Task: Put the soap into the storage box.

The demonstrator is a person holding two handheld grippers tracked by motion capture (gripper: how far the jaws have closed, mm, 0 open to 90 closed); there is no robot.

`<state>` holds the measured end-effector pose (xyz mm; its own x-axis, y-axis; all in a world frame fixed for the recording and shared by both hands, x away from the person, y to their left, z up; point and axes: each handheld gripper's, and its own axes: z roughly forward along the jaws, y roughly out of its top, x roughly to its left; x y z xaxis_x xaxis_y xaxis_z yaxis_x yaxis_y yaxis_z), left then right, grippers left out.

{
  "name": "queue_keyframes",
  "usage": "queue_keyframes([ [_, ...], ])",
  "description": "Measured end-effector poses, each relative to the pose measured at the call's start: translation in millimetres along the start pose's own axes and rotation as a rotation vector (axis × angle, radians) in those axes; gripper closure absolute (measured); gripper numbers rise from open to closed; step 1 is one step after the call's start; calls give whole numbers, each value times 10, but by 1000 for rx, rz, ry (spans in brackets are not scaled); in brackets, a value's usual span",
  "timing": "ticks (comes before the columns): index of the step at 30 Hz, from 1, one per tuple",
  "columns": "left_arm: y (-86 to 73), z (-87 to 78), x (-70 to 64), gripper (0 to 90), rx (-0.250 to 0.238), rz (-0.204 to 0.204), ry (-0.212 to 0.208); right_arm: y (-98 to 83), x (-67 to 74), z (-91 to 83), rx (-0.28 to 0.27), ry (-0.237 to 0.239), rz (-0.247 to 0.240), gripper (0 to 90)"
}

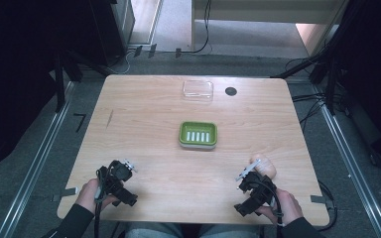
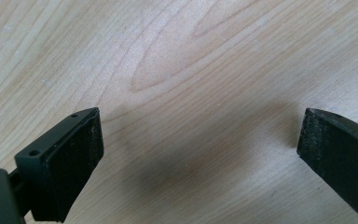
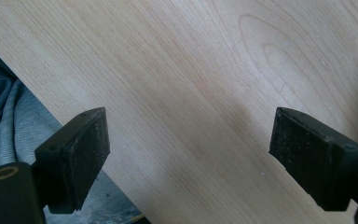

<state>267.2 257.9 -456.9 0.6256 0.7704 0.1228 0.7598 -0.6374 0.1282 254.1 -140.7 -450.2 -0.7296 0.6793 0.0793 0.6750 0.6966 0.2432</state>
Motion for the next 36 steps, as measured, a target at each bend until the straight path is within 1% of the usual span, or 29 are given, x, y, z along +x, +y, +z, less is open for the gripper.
queue_keyframes([
  [3,-4,0,-5,8,-4,-5,-1,6,-10,0,0,-14,-10,121],
  [10,-12,6,-1,8,0,0,-7,13,-35,-22,-1,-24,-17,116],
  [11,-16,10,7,8,1,2,-4,14,-47,-26,-10,-27,-24,116],
  [12,-17,11,7,8,2,-3,-5,17,-47,-29,-12,-33,-18,112],
  [13,-16,10,5,8,1,1,-3,21,-53,-27,-17,-39,-23,112],
  [15,-9,4,-5,8,0,1,-4,28,-56,-41,-27,-41,-22,122],
  [16,-9,10,-11,8,-3,0,0,32,-70,-43,-38,-39,-31,118],
  [21,-14,7,3,8,4,2,-3,48,-109,-54,-40,-46,-17,100],
  [23,-19,4,3,8,1,0,0,56,-136,-56,-45,-49,-21,100],
  [28,-41,0,10,8,0,-3,2,88,-189,-71,-49,-57,-12,99],
  [30,-51,1,11,8,-4,-4,3,103,-211,-66,-52,-68,-19,99],
  [31,-55,-1,8,8,-6,-7,5,110,-212,-67,-47,-68,-11,99],
  [33,-63,-5,8,8,-5,-8,5,125,-225,-72,-53,-71,-18,99],
  [36,-72,-12,16,8,-5,-9,2,151,-229,-103,-63,-79,-15,99],
])
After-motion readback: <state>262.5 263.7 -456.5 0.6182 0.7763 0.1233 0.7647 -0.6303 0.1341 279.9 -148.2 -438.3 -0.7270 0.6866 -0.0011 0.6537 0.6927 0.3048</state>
